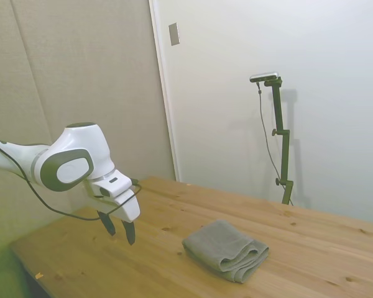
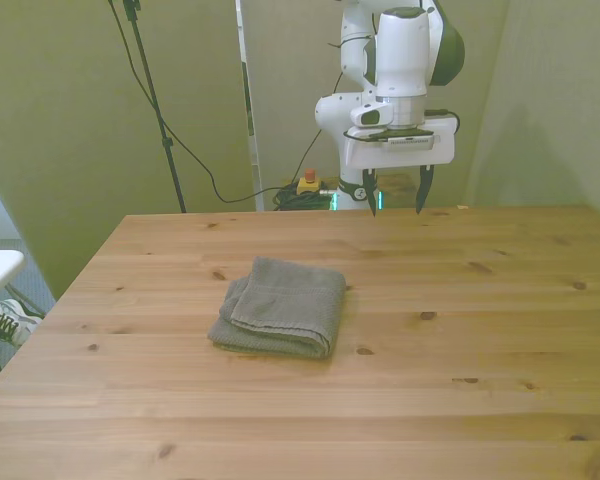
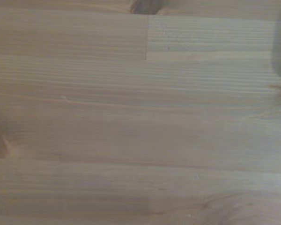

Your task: Unfold the towel

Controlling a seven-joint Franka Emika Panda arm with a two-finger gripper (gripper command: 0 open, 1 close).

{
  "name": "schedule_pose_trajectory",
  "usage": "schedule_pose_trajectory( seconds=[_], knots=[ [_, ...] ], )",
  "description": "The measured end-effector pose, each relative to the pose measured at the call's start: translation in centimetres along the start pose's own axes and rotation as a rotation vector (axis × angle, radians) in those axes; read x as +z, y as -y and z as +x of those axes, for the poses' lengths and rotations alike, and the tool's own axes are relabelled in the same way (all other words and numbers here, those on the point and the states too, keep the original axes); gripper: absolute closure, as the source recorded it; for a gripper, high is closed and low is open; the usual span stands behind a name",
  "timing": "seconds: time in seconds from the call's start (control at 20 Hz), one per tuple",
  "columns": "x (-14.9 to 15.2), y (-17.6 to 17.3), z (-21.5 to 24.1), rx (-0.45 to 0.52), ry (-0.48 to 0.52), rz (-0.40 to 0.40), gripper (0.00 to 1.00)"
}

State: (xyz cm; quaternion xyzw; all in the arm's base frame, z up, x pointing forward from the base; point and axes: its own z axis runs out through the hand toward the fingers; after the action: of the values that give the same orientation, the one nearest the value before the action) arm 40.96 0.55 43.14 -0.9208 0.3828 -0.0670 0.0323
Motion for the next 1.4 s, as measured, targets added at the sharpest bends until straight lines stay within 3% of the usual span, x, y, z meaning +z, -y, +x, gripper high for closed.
schedule_pose_trajectory(
  seconds=[0.2, 0.3, 0.5, 0.7, 0.85, 1.0, 1.25, 1.4],
  knots=[
    [0.2, -0.5, 0.7, 0.013, 0.002, -0.009, 0.00],
    [0.2, -1.8, 3.2, 0.069, -0.001, -0.009, 0.00],
    [0.3, -6.7, 10.5, 0.229, -0.005, -0.015, 0.00],
    [0.4, -13.4, 16.0, 0.320, -0.004, 0.005, 0.00],
    [0.5, -18.5, 19.2, 0.357, 0.016, 0.072, 0.00],
    [1.0, -21.1, 22.0, 0.394, 0.027, 0.139, 0.00],
    [3.4, -22.2, 25.4, 0.391, 0.062, 0.305, 0.00],
    [4.9, -22.2, 26.4, 0.357, 0.110, 0.358, 0.00]
  ],
)
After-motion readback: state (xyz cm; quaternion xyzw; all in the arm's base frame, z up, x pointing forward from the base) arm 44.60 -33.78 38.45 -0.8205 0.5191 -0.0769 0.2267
